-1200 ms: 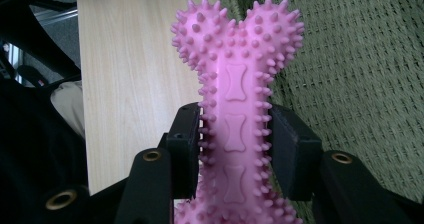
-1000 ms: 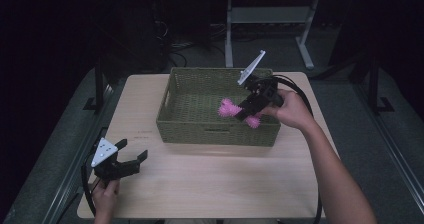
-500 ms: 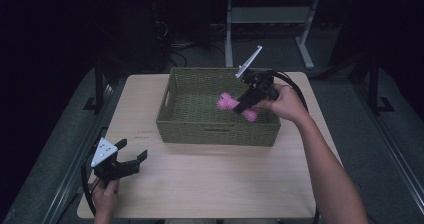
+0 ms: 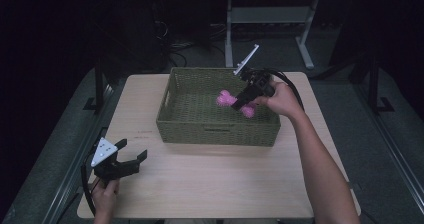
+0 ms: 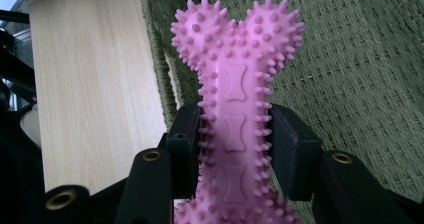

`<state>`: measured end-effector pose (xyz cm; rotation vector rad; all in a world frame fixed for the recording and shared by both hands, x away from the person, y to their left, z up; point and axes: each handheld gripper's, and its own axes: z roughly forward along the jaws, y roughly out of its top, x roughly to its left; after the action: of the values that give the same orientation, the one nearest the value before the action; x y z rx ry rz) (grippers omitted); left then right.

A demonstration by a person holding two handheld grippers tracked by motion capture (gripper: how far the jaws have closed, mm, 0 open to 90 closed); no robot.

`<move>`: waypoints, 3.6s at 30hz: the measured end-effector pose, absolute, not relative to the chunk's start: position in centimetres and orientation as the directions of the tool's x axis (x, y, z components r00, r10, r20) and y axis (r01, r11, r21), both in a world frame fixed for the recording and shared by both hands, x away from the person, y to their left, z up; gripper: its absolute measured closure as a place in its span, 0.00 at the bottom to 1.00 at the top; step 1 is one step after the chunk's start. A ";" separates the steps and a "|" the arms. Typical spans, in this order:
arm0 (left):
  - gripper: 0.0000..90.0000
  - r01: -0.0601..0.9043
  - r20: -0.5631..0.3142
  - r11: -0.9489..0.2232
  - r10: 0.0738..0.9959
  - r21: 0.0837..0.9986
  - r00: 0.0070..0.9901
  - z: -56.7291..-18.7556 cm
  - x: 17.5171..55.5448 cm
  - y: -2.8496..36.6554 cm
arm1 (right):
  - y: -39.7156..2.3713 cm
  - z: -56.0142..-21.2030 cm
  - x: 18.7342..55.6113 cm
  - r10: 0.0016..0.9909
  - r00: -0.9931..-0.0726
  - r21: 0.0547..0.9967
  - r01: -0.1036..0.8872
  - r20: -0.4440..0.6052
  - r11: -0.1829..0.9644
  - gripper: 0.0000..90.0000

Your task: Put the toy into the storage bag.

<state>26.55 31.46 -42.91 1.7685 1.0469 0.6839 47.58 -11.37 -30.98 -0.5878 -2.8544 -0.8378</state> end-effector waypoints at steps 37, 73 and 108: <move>0.15 0.355 0.001 -0.193 0.879 0.914 0.476 -42.9 26.6 31.6 | -11.4 -34.9 49.5 0.375 -0.891 0.441 0.453 0.257 0.774 0.64; 0.15 0.354 -0.002 -0.190 0.880 0.916 0.476 -42.9 26.6 31.6 | -10.1 -37.8 49.7 0.378 -0.878 0.414 0.474 0.295 0.778 0.60; 0.15 0.356 0.001 -0.196 0.877 0.914 0.480 -42.9 26.6 31.4 | -13.1 -35.1 47.7 0.440 -0.870 0.469 0.490 0.221 0.734 0.43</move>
<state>26.60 31.38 -42.93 1.7697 1.0476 0.6823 47.72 -13.14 -35.11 -0.7633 -2.8369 -0.8085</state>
